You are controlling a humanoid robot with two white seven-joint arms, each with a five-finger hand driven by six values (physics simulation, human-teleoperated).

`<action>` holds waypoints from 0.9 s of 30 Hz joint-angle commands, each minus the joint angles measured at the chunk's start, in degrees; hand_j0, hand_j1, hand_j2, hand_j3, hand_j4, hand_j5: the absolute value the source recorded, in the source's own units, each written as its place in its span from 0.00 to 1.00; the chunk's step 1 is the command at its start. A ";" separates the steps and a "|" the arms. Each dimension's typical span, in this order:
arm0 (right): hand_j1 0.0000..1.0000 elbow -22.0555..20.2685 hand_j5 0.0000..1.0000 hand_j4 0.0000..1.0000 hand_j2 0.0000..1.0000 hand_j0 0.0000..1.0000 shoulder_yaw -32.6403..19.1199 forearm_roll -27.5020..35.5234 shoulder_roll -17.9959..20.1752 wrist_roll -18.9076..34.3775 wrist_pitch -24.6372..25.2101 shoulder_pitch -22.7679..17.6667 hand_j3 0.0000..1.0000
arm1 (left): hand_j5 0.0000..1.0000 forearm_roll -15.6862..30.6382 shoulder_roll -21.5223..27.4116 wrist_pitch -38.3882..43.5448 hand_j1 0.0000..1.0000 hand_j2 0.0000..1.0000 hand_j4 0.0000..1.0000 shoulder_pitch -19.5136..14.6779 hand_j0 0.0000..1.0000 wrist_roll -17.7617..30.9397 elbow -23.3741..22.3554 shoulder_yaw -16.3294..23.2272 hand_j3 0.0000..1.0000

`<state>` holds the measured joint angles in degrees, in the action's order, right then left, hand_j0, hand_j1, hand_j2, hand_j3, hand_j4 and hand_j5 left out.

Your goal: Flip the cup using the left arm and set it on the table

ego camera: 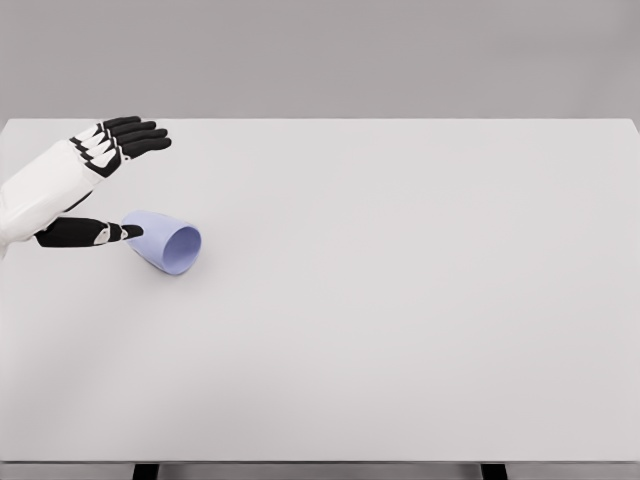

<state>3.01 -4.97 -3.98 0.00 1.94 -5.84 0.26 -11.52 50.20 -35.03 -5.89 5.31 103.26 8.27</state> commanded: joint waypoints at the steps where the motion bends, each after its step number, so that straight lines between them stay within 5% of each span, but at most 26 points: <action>1: 1.00 -0.29 1.00 1.00 1.00 1.00 0.13 -0.06 0.00 0.25 -0.05 0.00 1.00 | 1.00 0.44 0.07 0.03 1.00 1.00 1.00 0.00 1.00 -0.03 0.01 -0.01 1.00; 27: 1.00 0.15 1.00 1.00 1.00 1.00 0.04 -0.06 0.00 0.26 -0.05 0.00 1.00 | 1.00 0.79 7.72 0.03 1.00 1.00 1.00 3.16 1.00 -0.21 0.01 0.70 1.00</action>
<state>3.17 -4.92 -4.05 0.00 2.19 -5.89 0.26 -11.30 57.68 -35.03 -2.72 5.22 103.26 8.75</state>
